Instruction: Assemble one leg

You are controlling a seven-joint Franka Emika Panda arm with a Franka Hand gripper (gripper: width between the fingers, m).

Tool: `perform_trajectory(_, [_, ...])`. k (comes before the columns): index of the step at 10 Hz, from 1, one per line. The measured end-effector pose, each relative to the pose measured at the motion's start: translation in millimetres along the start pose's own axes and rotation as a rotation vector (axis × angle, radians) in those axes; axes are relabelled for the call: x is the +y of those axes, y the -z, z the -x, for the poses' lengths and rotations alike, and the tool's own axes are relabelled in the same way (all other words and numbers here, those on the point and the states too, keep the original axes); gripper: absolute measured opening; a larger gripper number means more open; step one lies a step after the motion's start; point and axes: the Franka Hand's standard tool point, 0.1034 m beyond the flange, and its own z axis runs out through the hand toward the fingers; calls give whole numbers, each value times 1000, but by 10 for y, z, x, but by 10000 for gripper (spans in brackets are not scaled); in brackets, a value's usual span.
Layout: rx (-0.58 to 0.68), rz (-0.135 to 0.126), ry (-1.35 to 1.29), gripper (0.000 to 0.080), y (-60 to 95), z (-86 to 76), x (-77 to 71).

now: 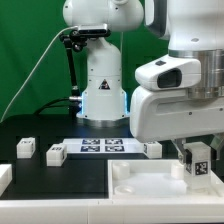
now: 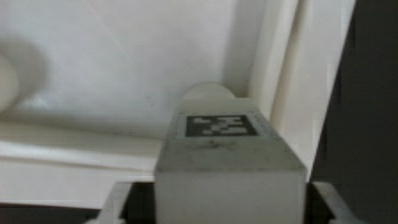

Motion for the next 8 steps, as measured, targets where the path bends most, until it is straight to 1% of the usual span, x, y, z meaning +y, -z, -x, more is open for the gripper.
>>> perform_trajectory(2, [5,10,-276,290,-7,2,-16])
perform_trajectory(4, [7,11,-472,290,-9,1,-6])
perform_trajectory(5, [6,8,-562,290,-11,1,0])
perform_trajectory(7, [0,-10,-809,291,-14,3,21])
perform_trajectory(8, [-2,-11,-907,291,-15,4,23])
